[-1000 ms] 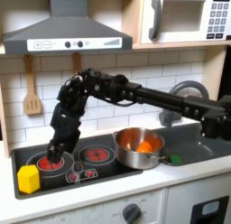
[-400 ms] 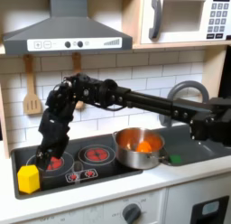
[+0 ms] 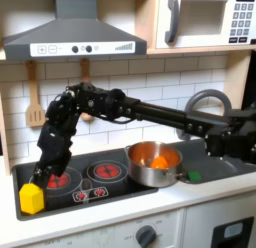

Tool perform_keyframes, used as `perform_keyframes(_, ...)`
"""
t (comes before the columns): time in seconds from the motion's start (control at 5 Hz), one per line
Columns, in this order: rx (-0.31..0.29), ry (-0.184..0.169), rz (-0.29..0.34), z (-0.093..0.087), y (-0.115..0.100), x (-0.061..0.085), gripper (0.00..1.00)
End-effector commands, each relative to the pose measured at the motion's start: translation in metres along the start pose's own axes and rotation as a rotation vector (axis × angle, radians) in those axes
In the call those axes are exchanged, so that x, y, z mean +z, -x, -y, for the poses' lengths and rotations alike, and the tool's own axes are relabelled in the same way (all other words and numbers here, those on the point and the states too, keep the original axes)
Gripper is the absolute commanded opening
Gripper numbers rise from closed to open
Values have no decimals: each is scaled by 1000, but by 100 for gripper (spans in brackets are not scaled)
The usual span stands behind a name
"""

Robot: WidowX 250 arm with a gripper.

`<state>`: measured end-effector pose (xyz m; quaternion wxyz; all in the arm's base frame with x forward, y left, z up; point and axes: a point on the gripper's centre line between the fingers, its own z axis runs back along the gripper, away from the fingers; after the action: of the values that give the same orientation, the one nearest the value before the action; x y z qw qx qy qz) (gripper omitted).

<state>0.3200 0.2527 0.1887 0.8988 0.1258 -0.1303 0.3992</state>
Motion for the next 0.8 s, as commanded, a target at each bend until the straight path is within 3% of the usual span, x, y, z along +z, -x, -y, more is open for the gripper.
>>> perform_keyframes(0.0,23,-12,-12,-16,-3,-6,100)
perform_keyframes(0.2,50,-23,-20,-28,-1,-6,100)
perform_keyframes(0.6,53,-25,-35,-34,1,-11,100)
